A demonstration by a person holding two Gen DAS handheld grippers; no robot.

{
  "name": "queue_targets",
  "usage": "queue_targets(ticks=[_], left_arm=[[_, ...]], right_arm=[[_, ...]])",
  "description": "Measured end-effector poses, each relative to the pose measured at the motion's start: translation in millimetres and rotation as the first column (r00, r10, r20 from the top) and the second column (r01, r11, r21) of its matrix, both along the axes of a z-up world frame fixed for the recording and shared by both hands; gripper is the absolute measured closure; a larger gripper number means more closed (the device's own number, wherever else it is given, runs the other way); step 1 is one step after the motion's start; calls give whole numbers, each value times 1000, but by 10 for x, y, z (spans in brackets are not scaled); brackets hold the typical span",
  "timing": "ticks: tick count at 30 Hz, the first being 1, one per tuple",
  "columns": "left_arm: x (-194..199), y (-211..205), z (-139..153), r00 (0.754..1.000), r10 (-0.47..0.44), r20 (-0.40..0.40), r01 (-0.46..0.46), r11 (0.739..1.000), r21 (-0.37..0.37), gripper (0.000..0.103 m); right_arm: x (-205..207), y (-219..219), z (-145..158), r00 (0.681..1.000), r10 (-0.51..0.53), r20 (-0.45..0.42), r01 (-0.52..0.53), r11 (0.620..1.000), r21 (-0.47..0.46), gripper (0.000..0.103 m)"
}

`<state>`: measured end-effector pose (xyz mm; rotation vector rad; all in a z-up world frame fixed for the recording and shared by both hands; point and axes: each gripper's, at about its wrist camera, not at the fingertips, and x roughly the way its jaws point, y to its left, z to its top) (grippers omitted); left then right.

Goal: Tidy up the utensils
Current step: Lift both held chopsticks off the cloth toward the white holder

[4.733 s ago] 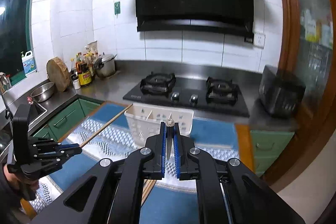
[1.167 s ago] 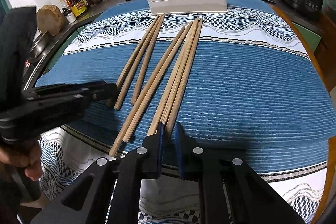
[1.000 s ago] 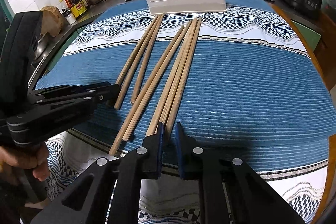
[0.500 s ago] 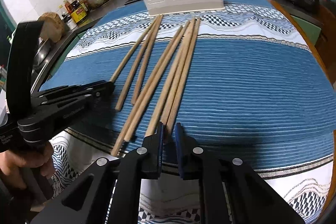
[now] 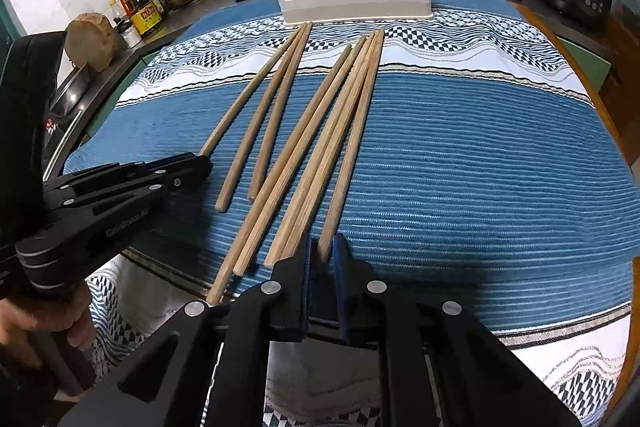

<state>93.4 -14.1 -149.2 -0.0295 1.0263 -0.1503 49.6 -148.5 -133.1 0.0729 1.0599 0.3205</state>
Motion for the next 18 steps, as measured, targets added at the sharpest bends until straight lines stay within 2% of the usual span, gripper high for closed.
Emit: queue_targets(ticks=[6, 10, 14, 15, 18], left_arm=[[-13, 42, -14, 1000, 1, 7, -1, 999, -33, 92], [24, 21, -18, 1000, 0, 7, 1, 999, -32, 93], [40, 32, -16, 1000, -6, 11, 6, 999, -38, 95], [43, 39, -5, 1000, -4, 10, 5, 999, -37, 98], [42, 64, 27, 1000, -15, 10, 15, 999, -47, 98]], right_arm=[[-13, -134, 2, 999, -40, 8, 40, 999, 6, 95], [-15, -96, -10, 999, -30, 33, 31, 999, -16, 94], [-5, -131, -4, 999, -16, 39, 16, 1000, 2, 95], [-14, -141, 27, 998, -17, 53, 17, 1000, -10, 95], [-63, -177, 157, 994, -5, 108, 9, 999, -42, 96]])
